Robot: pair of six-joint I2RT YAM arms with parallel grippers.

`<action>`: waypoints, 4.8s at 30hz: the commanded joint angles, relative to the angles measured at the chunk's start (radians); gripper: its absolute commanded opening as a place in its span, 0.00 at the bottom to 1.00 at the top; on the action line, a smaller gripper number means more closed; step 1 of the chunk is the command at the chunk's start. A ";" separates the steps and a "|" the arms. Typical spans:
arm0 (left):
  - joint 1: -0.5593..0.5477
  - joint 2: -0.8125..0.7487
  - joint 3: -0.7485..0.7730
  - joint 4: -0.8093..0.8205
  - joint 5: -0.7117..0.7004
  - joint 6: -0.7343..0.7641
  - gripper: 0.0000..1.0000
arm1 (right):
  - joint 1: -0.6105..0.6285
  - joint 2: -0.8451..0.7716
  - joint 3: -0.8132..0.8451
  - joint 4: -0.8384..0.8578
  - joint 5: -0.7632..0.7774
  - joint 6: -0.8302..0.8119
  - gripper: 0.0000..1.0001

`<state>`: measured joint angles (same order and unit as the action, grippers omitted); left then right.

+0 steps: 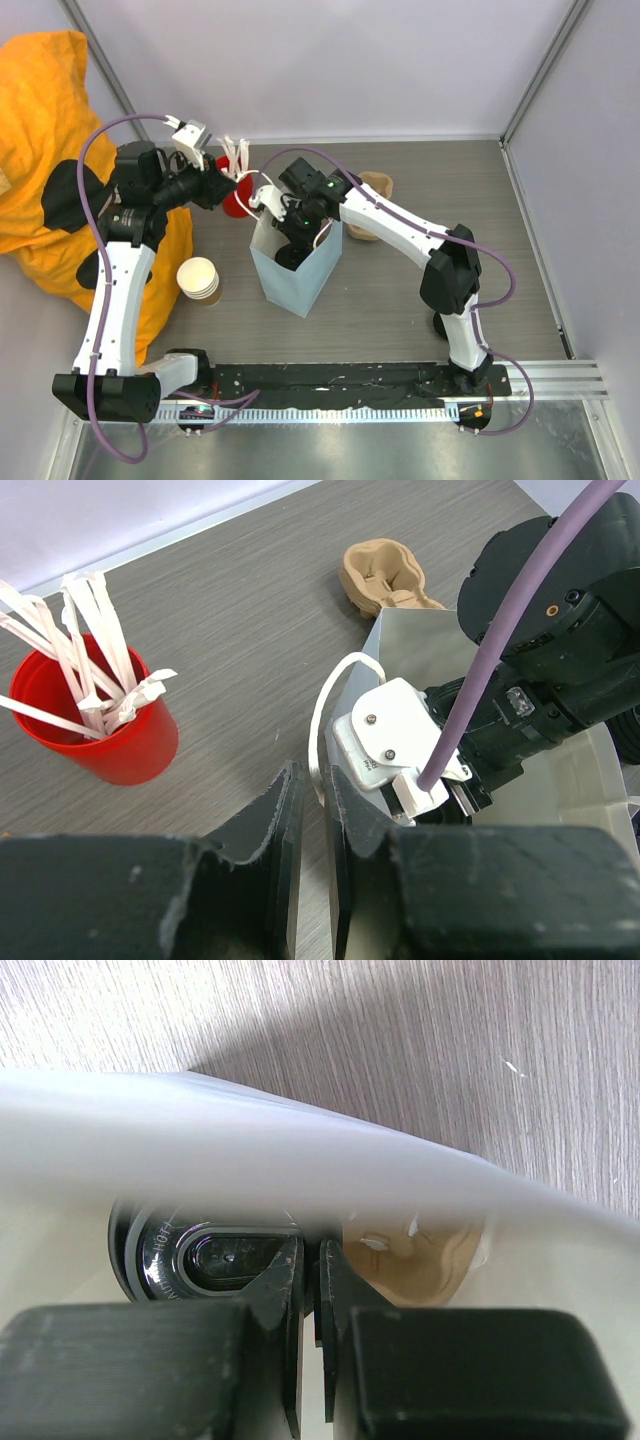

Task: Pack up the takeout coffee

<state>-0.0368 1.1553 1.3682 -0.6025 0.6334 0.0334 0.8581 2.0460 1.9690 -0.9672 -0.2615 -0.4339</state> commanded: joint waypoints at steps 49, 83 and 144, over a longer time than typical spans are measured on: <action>0.021 -0.032 0.003 0.041 0.026 -0.009 0.27 | 0.024 -0.010 -0.039 -0.042 0.053 -0.011 0.28; 0.031 -0.034 0.006 0.041 0.037 -0.017 0.33 | 0.027 -0.069 0.234 -0.241 0.031 -0.086 0.82; 0.029 0.053 0.377 -0.097 -0.056 0.023 1.00 | -0.206 -0.428 0.301 -0.157 0.022 -0.121 0.83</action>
<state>-0.0109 1.1980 1.6726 -0.6834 0.6476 0.0395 0.7189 1.6779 2.3001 -1.2152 -0.2714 -0.5907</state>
